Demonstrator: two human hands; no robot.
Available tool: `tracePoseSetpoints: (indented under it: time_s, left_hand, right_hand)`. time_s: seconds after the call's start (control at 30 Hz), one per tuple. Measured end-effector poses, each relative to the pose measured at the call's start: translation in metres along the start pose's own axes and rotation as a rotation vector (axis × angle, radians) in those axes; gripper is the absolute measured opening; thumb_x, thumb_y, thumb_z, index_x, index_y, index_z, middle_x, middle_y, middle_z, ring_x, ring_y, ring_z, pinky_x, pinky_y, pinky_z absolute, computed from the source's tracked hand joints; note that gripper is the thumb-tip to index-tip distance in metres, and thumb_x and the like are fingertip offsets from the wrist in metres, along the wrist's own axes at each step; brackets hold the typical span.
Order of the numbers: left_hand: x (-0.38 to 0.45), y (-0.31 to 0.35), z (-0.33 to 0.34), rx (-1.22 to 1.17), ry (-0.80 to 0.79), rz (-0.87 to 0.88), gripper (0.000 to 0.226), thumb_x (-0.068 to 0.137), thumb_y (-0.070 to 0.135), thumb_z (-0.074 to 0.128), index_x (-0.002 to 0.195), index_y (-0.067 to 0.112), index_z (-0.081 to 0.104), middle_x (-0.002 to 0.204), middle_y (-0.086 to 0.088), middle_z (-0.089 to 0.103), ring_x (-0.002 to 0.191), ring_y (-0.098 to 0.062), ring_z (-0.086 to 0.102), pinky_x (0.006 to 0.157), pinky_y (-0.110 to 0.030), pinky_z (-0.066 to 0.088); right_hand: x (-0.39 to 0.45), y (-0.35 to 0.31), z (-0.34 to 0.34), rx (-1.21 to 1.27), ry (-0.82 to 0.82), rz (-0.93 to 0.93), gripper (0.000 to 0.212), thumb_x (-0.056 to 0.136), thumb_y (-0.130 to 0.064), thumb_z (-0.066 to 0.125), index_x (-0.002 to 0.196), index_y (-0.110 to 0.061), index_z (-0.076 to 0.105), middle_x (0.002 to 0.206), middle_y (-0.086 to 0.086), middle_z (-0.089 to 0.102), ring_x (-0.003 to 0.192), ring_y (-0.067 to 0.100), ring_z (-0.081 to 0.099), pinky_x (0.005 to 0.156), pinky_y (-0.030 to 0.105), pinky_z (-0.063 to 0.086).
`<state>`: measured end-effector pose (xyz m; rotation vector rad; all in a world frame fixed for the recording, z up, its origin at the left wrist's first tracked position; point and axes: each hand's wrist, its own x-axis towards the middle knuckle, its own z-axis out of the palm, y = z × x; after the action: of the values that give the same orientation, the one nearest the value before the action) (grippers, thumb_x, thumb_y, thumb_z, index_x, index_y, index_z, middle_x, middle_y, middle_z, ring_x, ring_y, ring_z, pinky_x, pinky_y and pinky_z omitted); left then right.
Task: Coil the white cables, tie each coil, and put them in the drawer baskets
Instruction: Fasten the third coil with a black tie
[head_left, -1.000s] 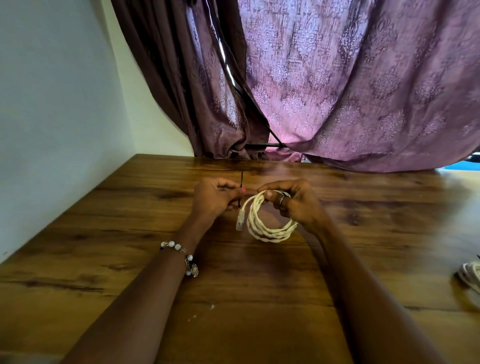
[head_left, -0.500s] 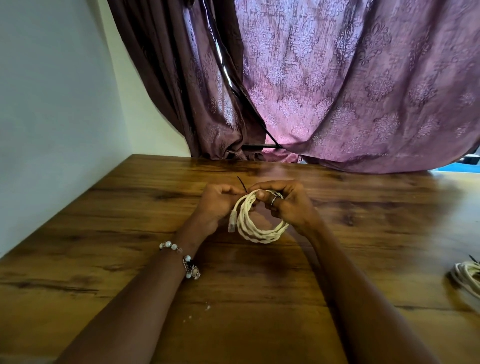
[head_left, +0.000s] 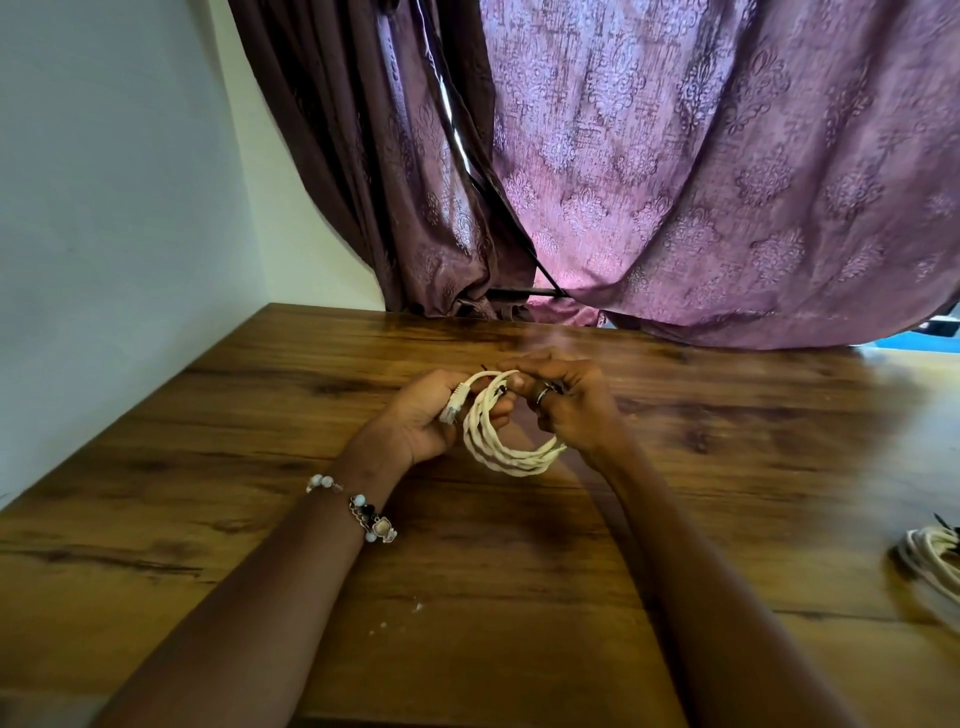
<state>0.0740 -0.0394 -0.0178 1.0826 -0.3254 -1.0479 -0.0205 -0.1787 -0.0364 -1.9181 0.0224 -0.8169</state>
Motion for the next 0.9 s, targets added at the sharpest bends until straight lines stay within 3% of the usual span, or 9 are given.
tracePoseSetpoints:
  time_s: [0.13, 0.23, 0.33, 0.5, 0.6, 0.7, 0.9]
  left_hand:
    - [0.0, 0.0, 0.0, -0.011, 0.033, 0.038, 0.027, 0.093, 0.008, 0.045, 0.085, -0.007, 0.066, 0.071, -0.021, 0.069, 0.055, -0.024, 0.069, 0.059, -0.036, 0.06]
    - [0.0, -0.001, -0.002, 0.09, 0.039, 0.106, 0.029, 0.086, 0.024, 0.061, 0.09, -0.004, 0.067, 0.076, -0.022, 0.071, 0.06, -0.026, 0.07, 0.069, -0.043, 0.057]
    - [-0.002, -0.003, 0.001, 0.135, 0.012, 0.192, 0.028, 0.074, 0.013, 0.068, 0.094, -0.007, 0.066, 0.077, -0.022, 0.071, 0.058, -0.024, 0.07, 0.061, -0.041, 0.06]
    - [-0.003, -0.005, 0.003, 0.129, 0.021, 0.228, 0.029, 0.073, 0.006, 0.068, 0.097, -0.01, 0.064, 0.073, -0.022, 0.069, 0.055, -0.024, 0.069, 0.051, -0.036, 0.059]
    - [-0.005, -0.006, 0.006, 0.103, 0.054, 0.227, 0.019, 0.08, 0.002, 0.064, 0.096, -0.009, 0.063, 0.067, -0.02, 0.069, 0.052, -0.023, 0.068, 0.048, -0.033, 0.058]
    - [-0.003, -0.007, 0.006, 0.094, 0.086, 0.225, 0.018, 0.084, 0.0, 0.062, 0.099, -0.009, 0.063, 0.064, -0.017, 0.069, 0.05, -0.02, 0.067, 0.046, -0.029, 0.056]
    - [-0.002, -0.009, 0.006, 0.023, 0.072, 0.223, 0.012, 0.082, 0.001, 0.063, 0.093, -0.004, 0.066, 0.065, -0.016, 0.069, 0.05, -0.019, 0.066, 0.046, -0.027, 0.056]
  right_hand:
    - [0.0, -0.004, -0.005, -0.056, -0.036, -0.066, 0.023, 0.087, 0.006, 0.061, 0.108, 0.005, 0.068, 0.088, -0.006, 0.058, 0.063, -0.007, 0.057, 0.054, 0.003, 0.038]
    - [-0.001, -0.008, -0.006, -0.033, -0.058, -0.103, 0.024, 0.085, 0.009, 0.061, 0.109, 0.008, 0.066, 0.087, -0.004, 0.061, 0.064, -0.007, 0.058, 0.055, 0.003, 0.039]
    - [-0.002, -0.014, -0.005, 0.079, -0.054, -0.089, 0.021, 0.084, 0.015, 0.059, 0.104, 0.013, 0.063, 0.077, -0.001, 0.063, 0.053, -0.006, 0.057, 0.05, 0.003, 0.039]
    - [-0.003, -0.014, -0.006, 0.138, -0.029, -0.05, 0.013, 0.081, 0.017, 0.06, 0.093, 0.012, 0.065, 0.059, -0.016, 0.063, 0.046, -0.003, 0.052, 0.046, 0.005, 0.037]
    - [-0.004, -0.01, -0.008, 0.135, -0.021, 0.008, 0.012, 0.082, 0.008, 0.066, 0.087, -0.003, 0.07, 0.062, -0.008, 0.065, 0.042, 0.007, 0.041, 0.038, 0.016, 0.03]
    - [-0.005, -0.01, -0.009, 0.133, -0.016, 0.025, 0.015, 0.079, 0.008, 0.068, 0.091, -0.001, 0.072, 0.077, -0.001, 0.069, 0.048, 0.018, 0.045, 0.039, 0.017, 0.032]
    - [-0.006, -0.014, -0.006, 0.063, -0.022, -0.078, 0.026, 0.07, 0.022, 0.067, 0.095, 0.015, 0.067, 0.089, 0.015, 0.065, 0.06, -0.004, 0.061, 0.053, 0.005, 0.041]
